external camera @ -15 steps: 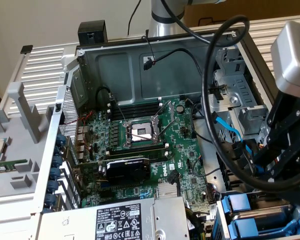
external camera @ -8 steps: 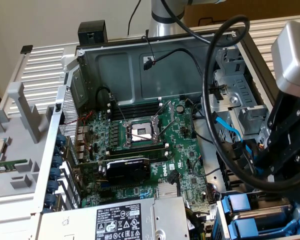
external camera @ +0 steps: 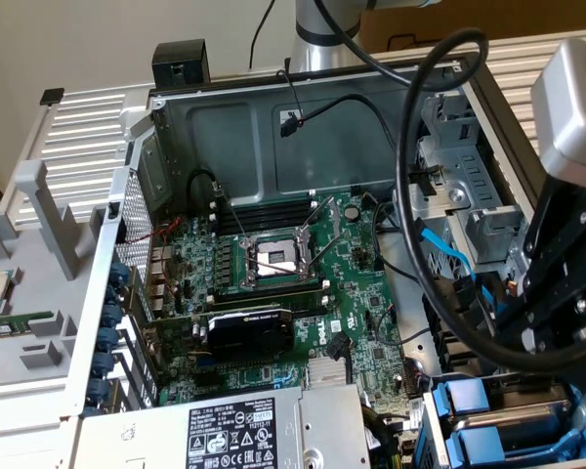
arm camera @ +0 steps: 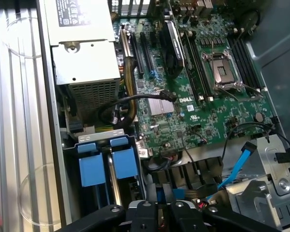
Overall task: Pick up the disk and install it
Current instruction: 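Insert the second disk wire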
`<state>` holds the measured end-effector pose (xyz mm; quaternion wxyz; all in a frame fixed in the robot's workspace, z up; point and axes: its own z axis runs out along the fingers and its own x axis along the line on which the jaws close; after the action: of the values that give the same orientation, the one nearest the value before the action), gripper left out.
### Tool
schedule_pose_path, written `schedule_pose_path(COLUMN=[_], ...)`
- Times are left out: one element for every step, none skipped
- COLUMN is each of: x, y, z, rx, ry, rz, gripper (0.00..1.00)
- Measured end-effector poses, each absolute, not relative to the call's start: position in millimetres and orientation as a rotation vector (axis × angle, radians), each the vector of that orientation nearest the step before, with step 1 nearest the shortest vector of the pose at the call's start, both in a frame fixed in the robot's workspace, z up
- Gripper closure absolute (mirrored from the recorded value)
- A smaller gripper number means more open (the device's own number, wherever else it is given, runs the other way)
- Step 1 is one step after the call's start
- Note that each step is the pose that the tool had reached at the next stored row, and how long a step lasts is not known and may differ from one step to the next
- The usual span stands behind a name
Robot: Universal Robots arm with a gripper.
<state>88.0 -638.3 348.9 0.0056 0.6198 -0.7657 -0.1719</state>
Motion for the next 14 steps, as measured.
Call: schedule_pose_path(x=[88.0, 88.0, 88.1, 88.1, 88.1, 88.1, 88.1, 88.1, 88.1, 88.1, 88.1, 88.1, 88.1, 88.1], y=[-638.3, -638.3, -638.3, -638.2, -638.2, -638.2, -638.3, -638.2, -638.2, -638.1, -638.1, -638.1, -638.1, -638.1], z=[349.2, 349.4, 349.5, 349.5, 349.5, 349.5, 349.6, 349.8, 349.9, 349.9, 350.0, 350.0, 349.9, 349.9], rx=[1.94, 1.941, 1.941, 1.941, 1.941, 1.941, 1.941, 1.941, 1.941, 1.941, 1.941, 1.941, 1.941, 1.941], ry=[-2.397, -2.397, -2.397, -2.397, -2.397, -2.397, -2.397, -2.397, -2.397, -2.397, -2.397, -2.397, -2.397, -2.397], rz=[-0.539, -0.54, -0.54, -0.54, -0.541, -0.541, -0.54, -0.54, -0.54, -0.54, -0.54, -0.54, -0.54, -0.54], gripper=[0.84, 0.84, 0.84, 0.84, 0.84, 0.84, 0.84, 0.84, 0.84, 0.84, 0.84, 0.84, 0.84, 0.84])
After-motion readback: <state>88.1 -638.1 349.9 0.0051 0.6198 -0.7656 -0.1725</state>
